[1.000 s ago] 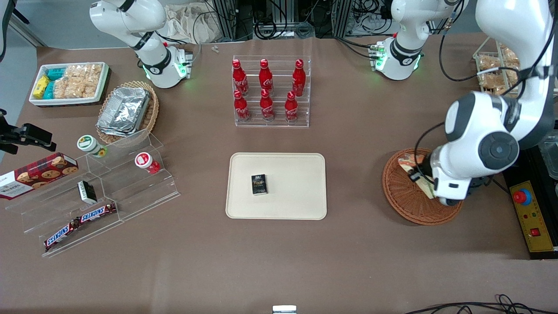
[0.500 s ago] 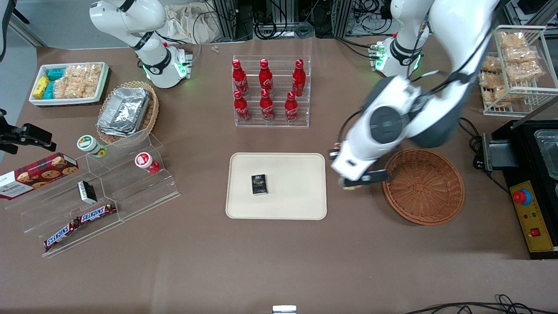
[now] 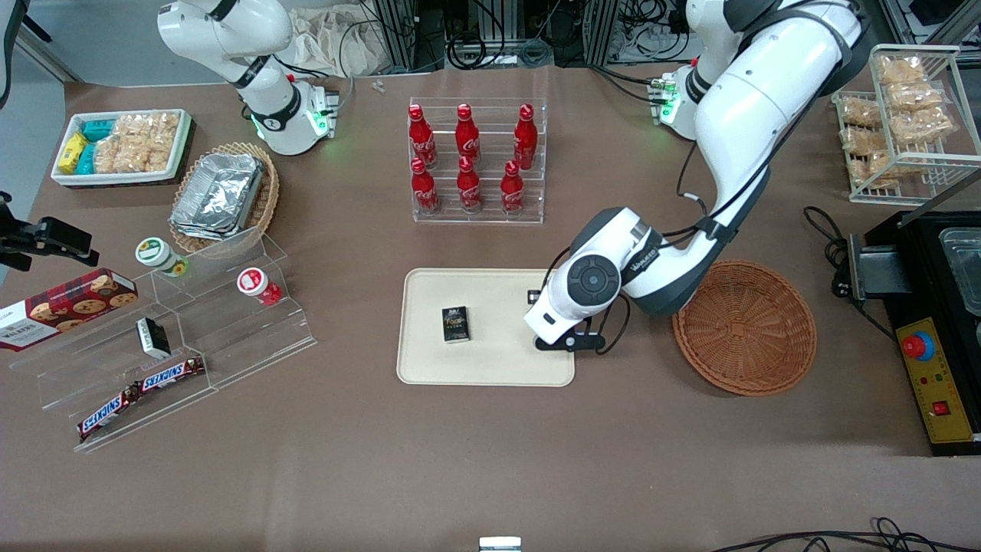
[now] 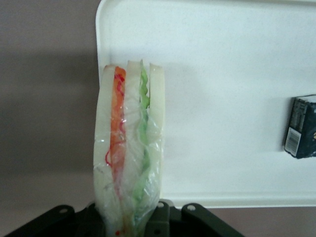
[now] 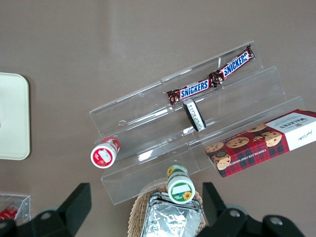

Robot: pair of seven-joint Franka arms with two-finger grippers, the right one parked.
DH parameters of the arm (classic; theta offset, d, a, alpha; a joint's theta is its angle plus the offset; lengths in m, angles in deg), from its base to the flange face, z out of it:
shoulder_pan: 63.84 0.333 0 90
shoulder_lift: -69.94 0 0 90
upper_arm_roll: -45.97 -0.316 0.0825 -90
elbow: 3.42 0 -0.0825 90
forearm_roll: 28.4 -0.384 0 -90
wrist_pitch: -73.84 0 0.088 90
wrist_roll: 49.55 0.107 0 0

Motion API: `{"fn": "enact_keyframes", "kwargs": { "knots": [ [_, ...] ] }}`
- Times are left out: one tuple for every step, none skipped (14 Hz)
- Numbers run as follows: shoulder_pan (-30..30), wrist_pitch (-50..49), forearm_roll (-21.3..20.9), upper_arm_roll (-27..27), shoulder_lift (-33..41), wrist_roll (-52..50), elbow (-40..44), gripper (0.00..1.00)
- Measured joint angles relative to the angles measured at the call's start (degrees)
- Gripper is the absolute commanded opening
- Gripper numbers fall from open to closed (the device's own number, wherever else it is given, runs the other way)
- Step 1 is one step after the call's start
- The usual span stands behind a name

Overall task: Place sandwich from basket to tray
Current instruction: 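Carry the sandwich with the left gripper over to the cream tray, then lower the sandwich onto the tray beside the dark box and release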

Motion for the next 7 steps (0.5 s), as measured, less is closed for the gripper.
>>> {"fn": "enact_keyframes", "kwargs": {
  "knots": [
    [0.0,1.05,-0.16,-0.02,-0.53,0.01,0.14,0.04],
    [-0.01,1.52,-0.18,-0.04,-0.9,0.01,0.23,0.1],
    [-0.05,1.88,-0.18,-0.21,-1.25,0.01,0.24,0.23],
    [-0.24,2.83,-0.19,-0.54,-1.66,0.01,0.25,0.52],
    [-0.75,4.15,-0.2,-1.18,-2.1,0.01,0.29,0.86],
    [-1.57,5.28,-0.2,-2.22,-2.47,0.01,0.33,0.99],
    [-2.45,6.25,-0.2,-3.26,-2.85,0.01,0.37,0.99]
  ]
}}
